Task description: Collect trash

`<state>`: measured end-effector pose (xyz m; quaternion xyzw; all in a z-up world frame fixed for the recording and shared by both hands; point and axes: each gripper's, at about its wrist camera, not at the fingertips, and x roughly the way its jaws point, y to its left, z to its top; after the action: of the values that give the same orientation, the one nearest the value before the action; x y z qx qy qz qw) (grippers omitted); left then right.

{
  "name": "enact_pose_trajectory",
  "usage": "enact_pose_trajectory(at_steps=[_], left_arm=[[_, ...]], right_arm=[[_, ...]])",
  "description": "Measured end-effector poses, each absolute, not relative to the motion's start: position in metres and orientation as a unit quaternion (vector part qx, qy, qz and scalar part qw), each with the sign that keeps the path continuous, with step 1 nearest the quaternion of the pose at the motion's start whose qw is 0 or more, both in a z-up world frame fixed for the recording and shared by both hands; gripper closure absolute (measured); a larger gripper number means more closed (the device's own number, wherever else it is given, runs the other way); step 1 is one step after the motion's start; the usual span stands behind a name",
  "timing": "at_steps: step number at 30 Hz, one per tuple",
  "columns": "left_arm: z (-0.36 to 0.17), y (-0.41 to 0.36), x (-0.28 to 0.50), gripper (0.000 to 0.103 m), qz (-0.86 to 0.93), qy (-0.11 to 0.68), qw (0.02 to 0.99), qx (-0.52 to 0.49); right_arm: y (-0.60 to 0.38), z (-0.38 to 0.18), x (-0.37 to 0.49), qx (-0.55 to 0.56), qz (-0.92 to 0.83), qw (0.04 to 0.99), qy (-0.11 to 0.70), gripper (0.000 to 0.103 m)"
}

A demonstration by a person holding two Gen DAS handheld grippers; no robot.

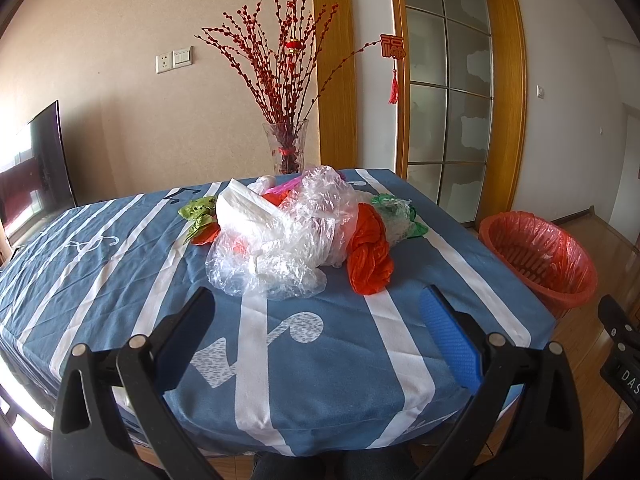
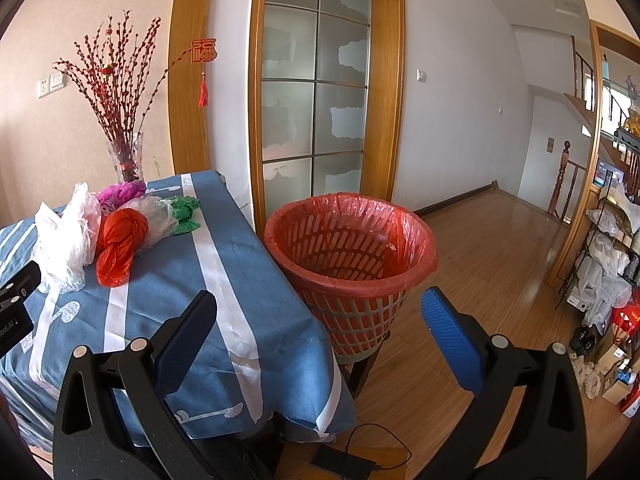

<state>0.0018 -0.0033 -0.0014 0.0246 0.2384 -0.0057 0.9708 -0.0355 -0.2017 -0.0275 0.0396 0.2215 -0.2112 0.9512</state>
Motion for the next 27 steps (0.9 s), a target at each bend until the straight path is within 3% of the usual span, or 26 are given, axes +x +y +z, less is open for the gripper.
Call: enact_pose_trajectory(at_steps=[27], left_arm=[[-0.0099, -0.0079, 0.0004, 0.004, -0.009, 0.244, 0.969, 0.024]], right_arm=[[-0.2036, -0.0323, -0.0342, 0.041, -0.212, 0.951, 0.223, 0.002]])
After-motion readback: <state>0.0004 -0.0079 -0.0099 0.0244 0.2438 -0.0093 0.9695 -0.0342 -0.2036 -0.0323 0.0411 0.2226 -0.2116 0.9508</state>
